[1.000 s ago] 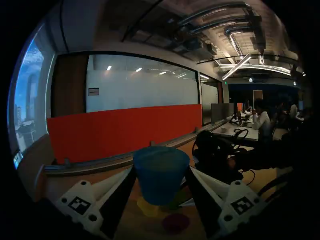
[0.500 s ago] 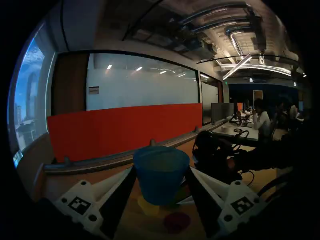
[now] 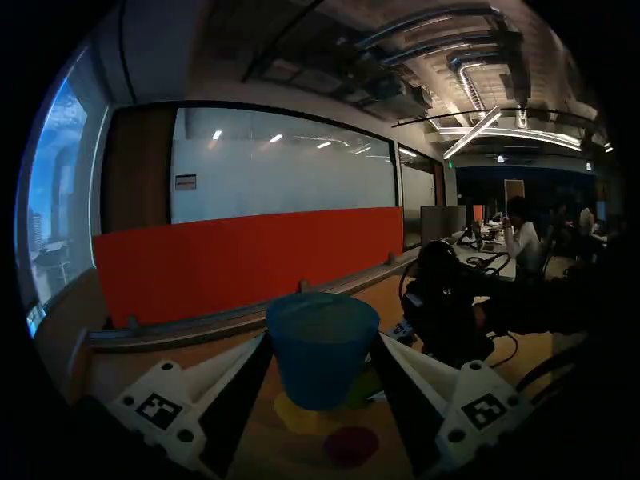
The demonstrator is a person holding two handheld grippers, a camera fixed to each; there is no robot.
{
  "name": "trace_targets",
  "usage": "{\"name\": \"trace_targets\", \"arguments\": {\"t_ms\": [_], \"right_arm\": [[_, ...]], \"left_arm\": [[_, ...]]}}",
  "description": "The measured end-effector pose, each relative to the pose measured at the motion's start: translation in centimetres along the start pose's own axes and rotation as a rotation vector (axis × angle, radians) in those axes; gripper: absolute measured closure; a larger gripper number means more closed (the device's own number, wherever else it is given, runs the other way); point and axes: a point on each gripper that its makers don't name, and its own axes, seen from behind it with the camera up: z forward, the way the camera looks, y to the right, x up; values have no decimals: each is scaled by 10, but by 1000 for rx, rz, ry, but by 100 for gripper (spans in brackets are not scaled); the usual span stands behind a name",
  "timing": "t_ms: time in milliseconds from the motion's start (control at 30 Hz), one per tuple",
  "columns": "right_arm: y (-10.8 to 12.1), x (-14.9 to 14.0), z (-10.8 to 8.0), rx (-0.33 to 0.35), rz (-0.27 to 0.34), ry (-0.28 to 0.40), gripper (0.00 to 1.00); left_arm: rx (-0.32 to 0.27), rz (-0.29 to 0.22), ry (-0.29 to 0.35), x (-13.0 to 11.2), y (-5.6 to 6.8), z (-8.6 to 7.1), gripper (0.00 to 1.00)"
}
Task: Pour water
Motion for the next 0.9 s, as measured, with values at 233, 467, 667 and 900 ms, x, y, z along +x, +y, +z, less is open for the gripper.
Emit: {"name": "trace_targets", "arguments": {"t_ms": [233,467,667,900], "right_arm": [[-6,7,-28,-7,-7,42,11],[-10,14,-52,-16,-5,110,12],[-9,16,-66,-29,-3,146,11],[-9,19,-78,-40,14,179,11]], "left_arm": [[-9,6,-2,2,7,0,15],[-11,6,-6,3,12,1,15],[-20,12,-3,7,18,2,15],[-27,14,-5,8,23,1,15]]}}
